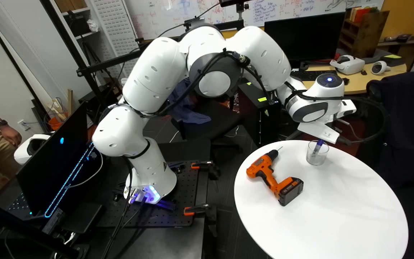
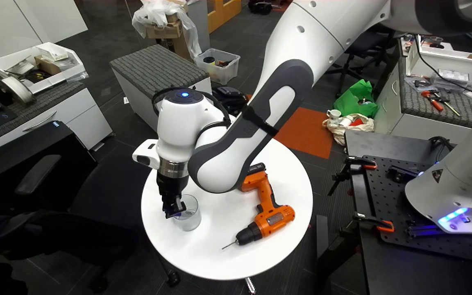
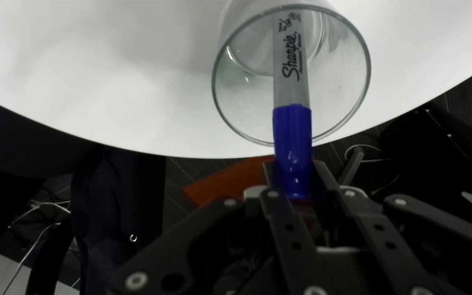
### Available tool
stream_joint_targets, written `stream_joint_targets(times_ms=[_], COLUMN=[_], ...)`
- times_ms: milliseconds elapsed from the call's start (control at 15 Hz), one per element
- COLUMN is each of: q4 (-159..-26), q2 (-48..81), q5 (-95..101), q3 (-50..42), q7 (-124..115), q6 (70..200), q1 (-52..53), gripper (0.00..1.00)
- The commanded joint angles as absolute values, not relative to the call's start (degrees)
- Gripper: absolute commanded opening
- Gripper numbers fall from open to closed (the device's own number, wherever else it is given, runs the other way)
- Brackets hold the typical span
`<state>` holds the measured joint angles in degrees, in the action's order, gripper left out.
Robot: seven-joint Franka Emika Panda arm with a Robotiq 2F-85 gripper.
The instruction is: Take the pen out of the cup and put it on the table
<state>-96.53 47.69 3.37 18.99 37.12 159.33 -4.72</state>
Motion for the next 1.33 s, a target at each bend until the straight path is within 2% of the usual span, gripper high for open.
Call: stream_joint_targets(times_ms=[0,800,1267], q4=[-96.1,-102.0,-109.6], q2=[47.3,42.8,36.9], q5=[3.4,2.5,2.8], q3=[19.7,20.3,20.4], q7=[37.7,36.3,34.7], q6=[158.0,160.8,166.8], q1=[-5.3,-5.9,-5.9], gripper=[0.06,0.06,0.06])
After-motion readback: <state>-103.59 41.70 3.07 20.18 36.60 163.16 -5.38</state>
